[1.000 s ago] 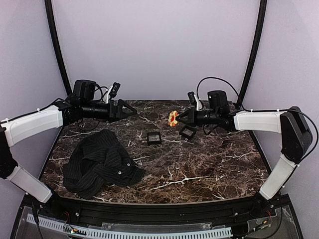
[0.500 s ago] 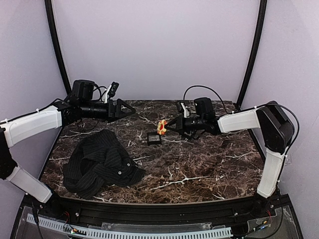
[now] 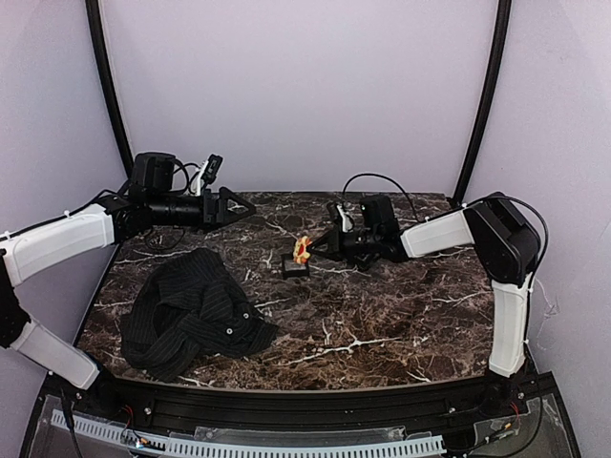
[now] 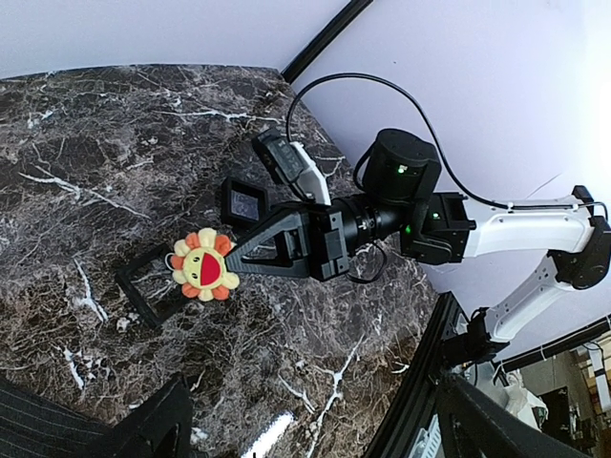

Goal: Remove the brooch from the garment
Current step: Place the brooch in the brooch box.

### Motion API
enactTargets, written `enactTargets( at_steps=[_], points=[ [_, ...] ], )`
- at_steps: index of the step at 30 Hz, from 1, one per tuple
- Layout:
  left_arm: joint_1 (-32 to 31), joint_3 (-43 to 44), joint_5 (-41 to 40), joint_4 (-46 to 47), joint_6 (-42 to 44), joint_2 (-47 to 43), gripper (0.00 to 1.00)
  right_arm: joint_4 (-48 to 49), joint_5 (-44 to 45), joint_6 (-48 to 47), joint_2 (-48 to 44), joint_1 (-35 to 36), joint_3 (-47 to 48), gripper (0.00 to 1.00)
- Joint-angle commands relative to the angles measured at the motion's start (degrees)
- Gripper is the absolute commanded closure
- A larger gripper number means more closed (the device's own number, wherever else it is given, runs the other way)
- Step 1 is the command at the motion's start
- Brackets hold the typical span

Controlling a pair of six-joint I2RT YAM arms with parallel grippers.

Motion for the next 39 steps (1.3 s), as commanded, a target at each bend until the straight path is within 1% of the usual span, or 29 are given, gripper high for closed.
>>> enactTargets(
  at_steps=[1,13,27,29,32,39],
  points=[
    [0.45,-1.27,0.03,0.94,-0.02,-1.91,0.1,2.77,-0.61,1.24,2.92,0.59,2.22,1.0],
    [0.81,-1.39,0.05,0.7,-0.11,-1.96,0.1,5.78,-2.8,3.34,7.7,1.22,4.49,1.0],
    [1.12,-1.57,0.24,0.69,-0.2,-1.96,0.1,5.76,-1.32,4.13,10.83,1.33,5.37,1.0],
    [1.16,-1.57,0.24,0.7,-0.13,-1.95,0.1,5.51,-1.12,4.07,10.78,1.33,5.37,0.96],
    [1.16,-1.62,0.32,0.7,-0.13,-1.98,0.1,5.54,-0.6,4.13,9.84,1.33,4.47,0.87],
    [1.33,-1.82,0.24,0.78,-0.2,-2.19,0.1,3.54,1.3,2.4,7.3,1.23,3.58,0.74]
  ],
)
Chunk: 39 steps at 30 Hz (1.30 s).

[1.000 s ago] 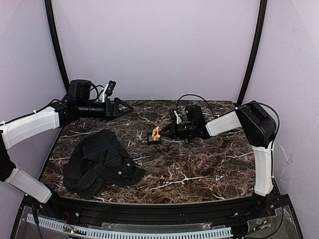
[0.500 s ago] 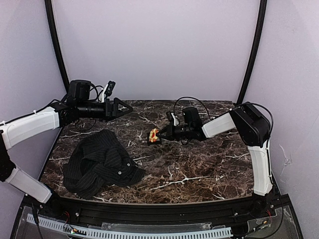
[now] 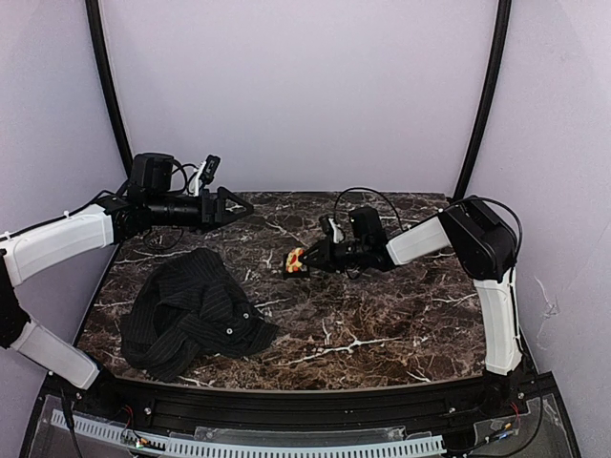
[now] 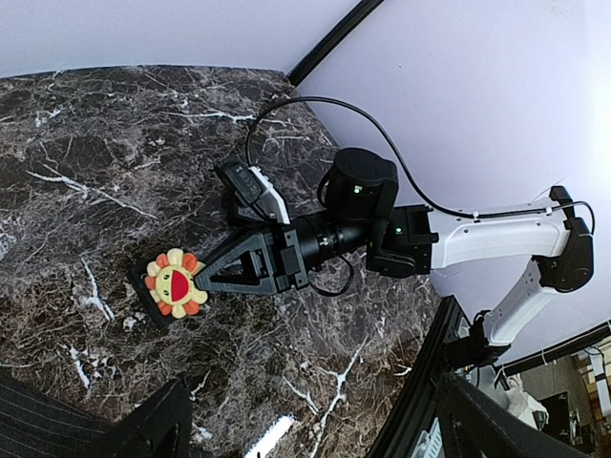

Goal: Remove the brooch from the garment
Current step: Place the brooch in the brooch box, then reset both arms

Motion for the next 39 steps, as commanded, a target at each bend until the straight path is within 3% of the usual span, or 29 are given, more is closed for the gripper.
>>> enactTargets(
  at_steps=[1,17,22,31,39],
  points=[
    [0.5,-1.37,0.17,0.59,0.0,-1.97,0.1,-0.51,2.11,-1.65,-2.96,0.34,-1.03,0.72],
    [1.23,-2.34,-1.9,0.3,0.16,-2.92,0.09,-7.88,11.55,-8.5,-10.66,-0.11,-5.05,0.36],
    [2.6,-3.63,-7.13,-0.36,1.44,-4.33,0.09,-8.26,16.59,-10.37,-15.58,-1.34,-9.05,0.26],
    [14.07,-13.57,-20.46,4.46,2.14,-10.41,0.01,-14.06,29.78,-17.03,-29.78,-7.34,-18.56,0.03],
    [24.44,-19.05,-34.51,6.39,4.24,-16.35,0.01,-11.9,34.5,-21.51,-44.23,-15.86,-29.36,0.01]
  ],
)
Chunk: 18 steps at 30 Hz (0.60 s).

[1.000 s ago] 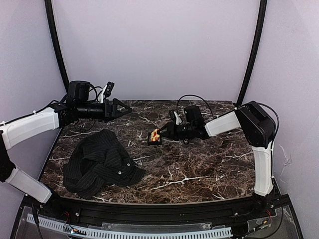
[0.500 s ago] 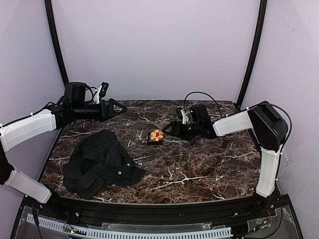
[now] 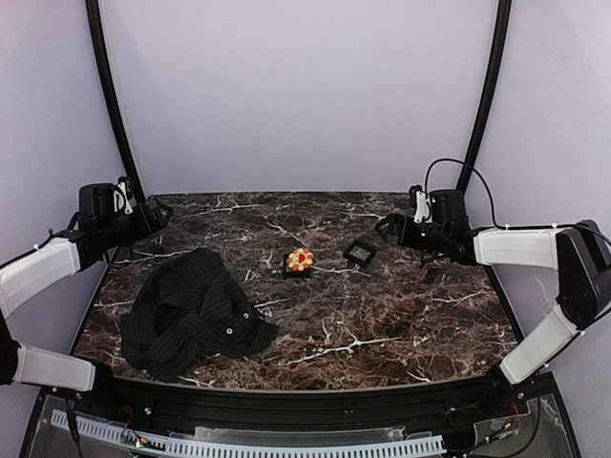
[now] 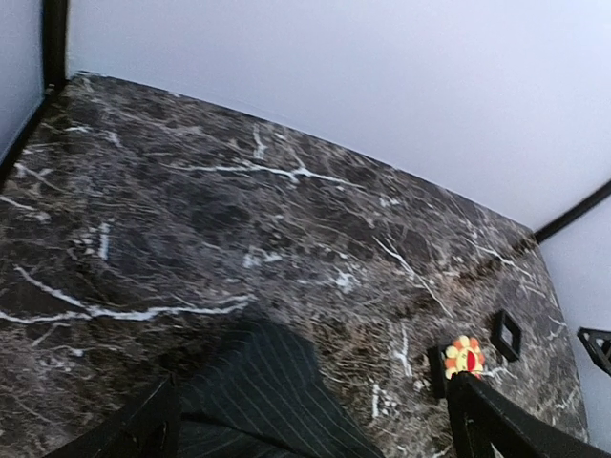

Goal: Remove the brooch from the garment
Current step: Reset both arms

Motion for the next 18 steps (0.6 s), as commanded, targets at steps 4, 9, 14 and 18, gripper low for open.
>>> enactTargets(
  at_steps=[4,9,14,18],
  points=[
    [4.1,-3.1,-18.36,0.81,6.17,-8.37,0.01,7.31,5.98,-4.66,-15.5,-5.91,-12.86,0.01],
    [4.04,-6.97,-22.66,4.45,8.6,-12.78,0.01,13.13,10.17,-7.63,-27.0,-6.81,-20.47,0.01],
    [3.84,-8.49,-28.0,4.05,9.5,-14.62,0.01,13.95,10.47,-9.34,-30.92,-7.43,-23.76,0.01],
    [3.18,-9.23,-28.52,4.77,11.04,-14.77,0.01,14.1,10.75,-10.73,-32.71,-7.52,-25.53,0.01]
  ],
)
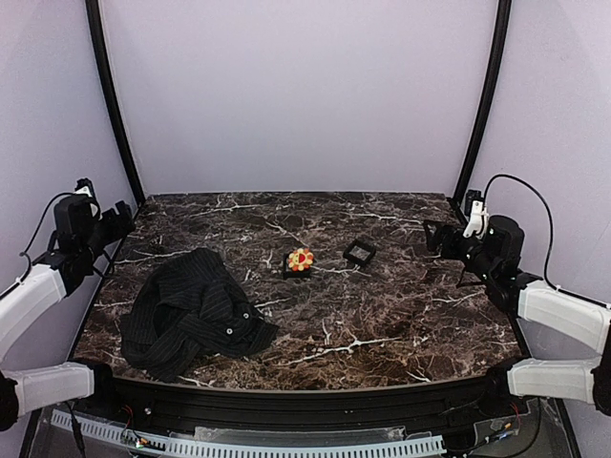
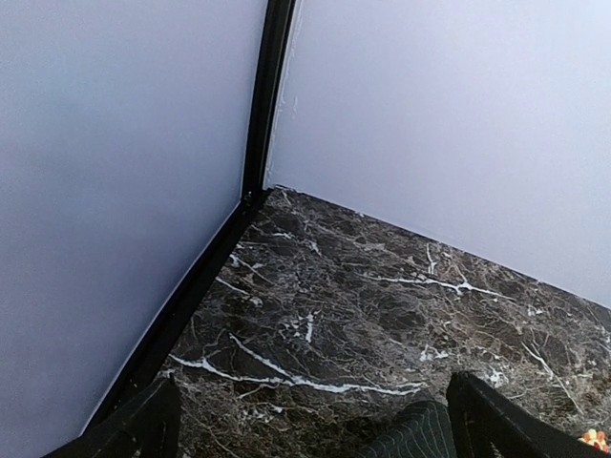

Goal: Remove the brooch from the garment
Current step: Reset both arms

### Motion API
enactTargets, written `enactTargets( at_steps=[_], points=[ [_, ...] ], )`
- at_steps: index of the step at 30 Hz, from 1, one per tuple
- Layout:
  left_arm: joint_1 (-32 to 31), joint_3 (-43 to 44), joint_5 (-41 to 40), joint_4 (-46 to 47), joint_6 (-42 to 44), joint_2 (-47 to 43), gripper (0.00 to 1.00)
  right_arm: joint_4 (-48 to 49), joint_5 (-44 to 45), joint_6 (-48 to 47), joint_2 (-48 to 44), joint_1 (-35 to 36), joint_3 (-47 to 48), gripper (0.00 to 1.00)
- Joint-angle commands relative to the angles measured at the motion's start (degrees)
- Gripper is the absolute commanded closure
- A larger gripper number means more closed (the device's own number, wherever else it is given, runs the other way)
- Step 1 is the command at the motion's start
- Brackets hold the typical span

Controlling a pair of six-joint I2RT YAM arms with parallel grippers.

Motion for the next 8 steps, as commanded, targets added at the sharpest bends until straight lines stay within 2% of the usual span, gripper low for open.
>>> enactTargets(
  at_steps=[1,8],
  points=[
    [-0.82,-1.73,-3.45,1.82,3.08,-0.96,0.01,2.22,1.22,-2.71,-2.08,-0.42,-2.51,0.01],
    [-0.94,-1.32,-3.88,2.16,4.25,0.11,0.01,2.31,-0.76,-2.51,-4.06,-0.42,-2.32,0.01]
  ],
)
